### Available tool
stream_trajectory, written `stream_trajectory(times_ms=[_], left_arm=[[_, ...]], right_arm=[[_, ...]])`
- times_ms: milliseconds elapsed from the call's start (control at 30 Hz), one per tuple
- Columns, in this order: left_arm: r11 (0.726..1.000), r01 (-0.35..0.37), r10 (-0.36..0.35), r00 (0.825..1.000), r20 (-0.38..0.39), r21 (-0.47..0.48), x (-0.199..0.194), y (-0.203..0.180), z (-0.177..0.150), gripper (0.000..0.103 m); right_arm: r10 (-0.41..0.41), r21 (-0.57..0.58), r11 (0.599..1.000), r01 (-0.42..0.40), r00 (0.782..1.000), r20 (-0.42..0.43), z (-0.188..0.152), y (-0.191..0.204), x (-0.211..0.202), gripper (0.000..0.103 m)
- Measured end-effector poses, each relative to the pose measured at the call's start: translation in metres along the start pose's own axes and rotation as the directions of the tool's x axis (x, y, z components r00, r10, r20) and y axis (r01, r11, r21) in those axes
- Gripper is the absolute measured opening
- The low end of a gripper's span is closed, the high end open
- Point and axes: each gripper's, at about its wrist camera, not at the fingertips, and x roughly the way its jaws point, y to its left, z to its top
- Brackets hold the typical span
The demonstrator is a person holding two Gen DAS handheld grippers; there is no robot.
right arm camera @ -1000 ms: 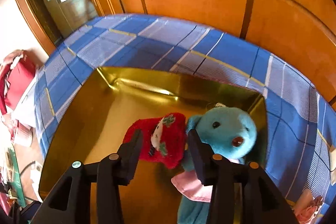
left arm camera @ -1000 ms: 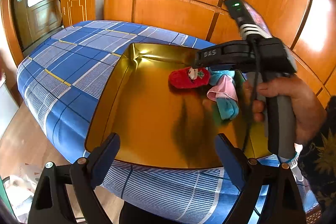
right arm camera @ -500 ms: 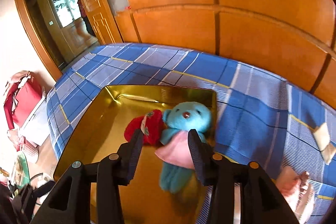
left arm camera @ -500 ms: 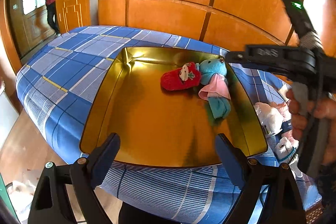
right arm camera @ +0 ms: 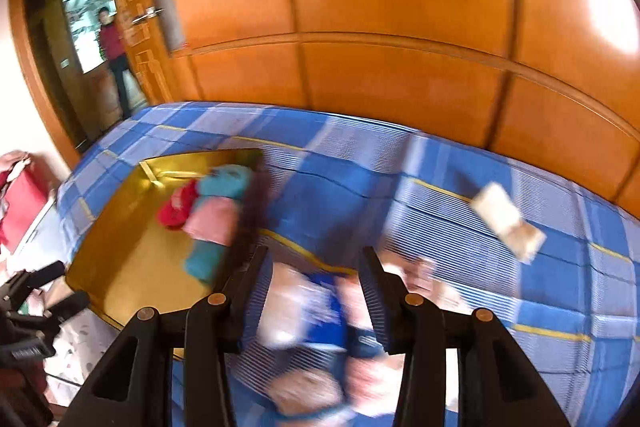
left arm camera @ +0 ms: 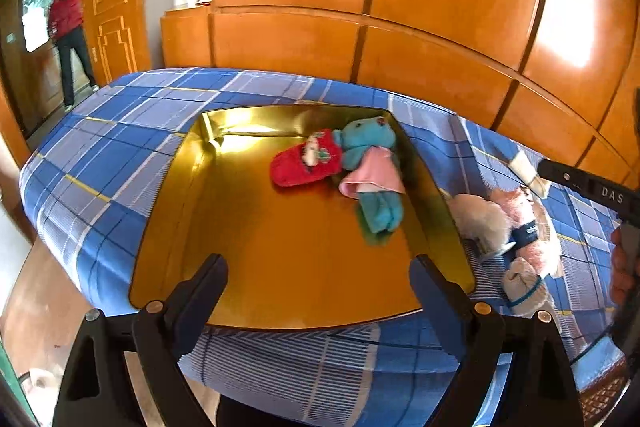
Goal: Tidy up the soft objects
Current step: 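Move both tools back over the remaining soft items, then grasp the beige mesh cloth with the right tool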
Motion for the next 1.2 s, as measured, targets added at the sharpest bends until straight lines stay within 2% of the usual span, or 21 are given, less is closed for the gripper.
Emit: stream_trajectory(times_ms=[300, 467, 567, 667, 733, 800, 867, 933, 1067, 1200], left_arm=[[0.995, 0.067, -0.065, 0.998, -0.026, 0.077, 0.003, -0.035, 0.001, 0.093], [0.980, 0.144, -0.141, 0.990, -0.030, 0.136, -0.002, -0.064, 0.005, 0.093], [0.960, 0.229, -0.219, 0.973, -0.078, 0.158, 0.002, -0.087, 0.008, 0.093], [0.939, 0.274, -0.256, 0.960, -0.111, 0.209, 0.005, -0.113, 0.006, 0.091], [0.898, 0.364, -0.331, 0.929, -0.167, 0.247, 0.010, -0.135, 0.001, 0.089], [0.871, 0.408, -0.358, 0.909, -0.216, 0.274, 0.018, -0.155, -0.004, 0.086], [0.851, 0.430, -0.368, 0.898, -0.242, 0.301, 0.024, -0.172, -0.010, 0.082], [0.838, 0.433, -0.359, 0.895, -0.264, 0.331, 0.035, -0.190, -0.017, 0.076], [0.838, 0.409, -0.321, 0.905, -0.278, 0.363, 0.059, -0.210, -0.028, 0.075], [0.849, 0.334, -0.264, 0.940, -0.217, 0.411, 0.076, -0.217, -0.038, 0.079]], right_arm=[[-0.166, 0.149, 0.975, 0.163, 0.986, 0.007, -0.032, -0.093, -0.027, 0.044], [-0.278, 0.306, 0.915, 0.264, 0.961, 0.003, -0.053, -0.147, -0.037, 0.044], [-0.273, 0.444, 0.862, 0.246, 0.962, -0.003, -0.061, -0.175, -0.040, 0.044], [-0.289, 0.484, 0.838, 0.250, 0.957, 0.007, -0.065, -0.184, -0.046, 0.044], [-0.279, 0.496, 0.835, 0.236, 0.960, 0.013, -0.066, -0.186, -0.048, 0.044], [-0.268, 0.500, 0.836, 0.225, 0.963, 0.015, -0.067, -0.187, -0.049, 0.045], [-0.264, 0.496, 0.840, 0.219, 0.964, 0.022, -0.066, -0.186, -0.050, 0.045], [-0.263, 0.490, 0.844, 0.216, 0.964, 0.029, -0.065, -0.184, -0.049, 0.045], [-0.247, 0.497, 0.845, 0.198, 0.969, 0.034, -0.065, -0.184, -0.050, 0.045], [-0.228, 0.501, 0.846, 0.181, 0.973, 0.033, -0.065, -0.185, -0.048, 0.045]])
